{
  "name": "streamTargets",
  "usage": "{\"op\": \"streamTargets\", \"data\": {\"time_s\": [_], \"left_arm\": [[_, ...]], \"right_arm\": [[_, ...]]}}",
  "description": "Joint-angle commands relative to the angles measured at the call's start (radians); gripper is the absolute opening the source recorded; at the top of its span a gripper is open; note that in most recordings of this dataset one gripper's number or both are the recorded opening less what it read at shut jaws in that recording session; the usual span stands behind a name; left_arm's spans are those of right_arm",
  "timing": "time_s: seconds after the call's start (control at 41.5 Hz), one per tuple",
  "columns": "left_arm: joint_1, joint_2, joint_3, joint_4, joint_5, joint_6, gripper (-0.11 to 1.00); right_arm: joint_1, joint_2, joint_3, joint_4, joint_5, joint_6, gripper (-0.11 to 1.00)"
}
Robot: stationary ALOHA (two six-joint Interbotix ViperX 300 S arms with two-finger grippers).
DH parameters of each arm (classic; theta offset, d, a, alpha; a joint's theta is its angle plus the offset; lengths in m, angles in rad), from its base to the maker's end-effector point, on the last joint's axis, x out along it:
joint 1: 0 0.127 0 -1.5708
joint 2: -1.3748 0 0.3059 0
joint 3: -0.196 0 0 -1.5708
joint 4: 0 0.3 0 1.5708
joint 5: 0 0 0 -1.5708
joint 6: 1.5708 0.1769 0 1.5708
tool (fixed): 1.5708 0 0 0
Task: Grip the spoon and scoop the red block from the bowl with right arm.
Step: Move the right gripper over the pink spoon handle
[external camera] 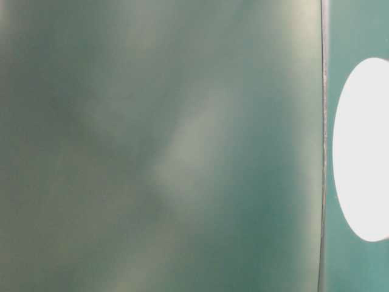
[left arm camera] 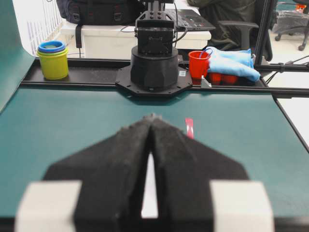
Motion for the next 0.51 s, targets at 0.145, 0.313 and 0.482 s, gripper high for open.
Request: {"op": "streamTargets", "data": {"time_s": [0.145,0.313,0.482], "left_arm": [[-0.006,0.008,-0.060,0.008,0.149,0.006,0.00],[-0.006,0.008,-0.061,0.008,0.186,0.006,0.00],[-0.006,0.008,-0.061,0.009,0.232,0.005,0.00]], "right_arm": [[-0.008,0.048,-0.055,0.006,0.091,0.011,0.00],[-0.008,0.064,-0.083,0.005,0.109,0.011,0.00],[-0.008,0.089,-0.106,0.006,0.112,0.011,0.00]]}}
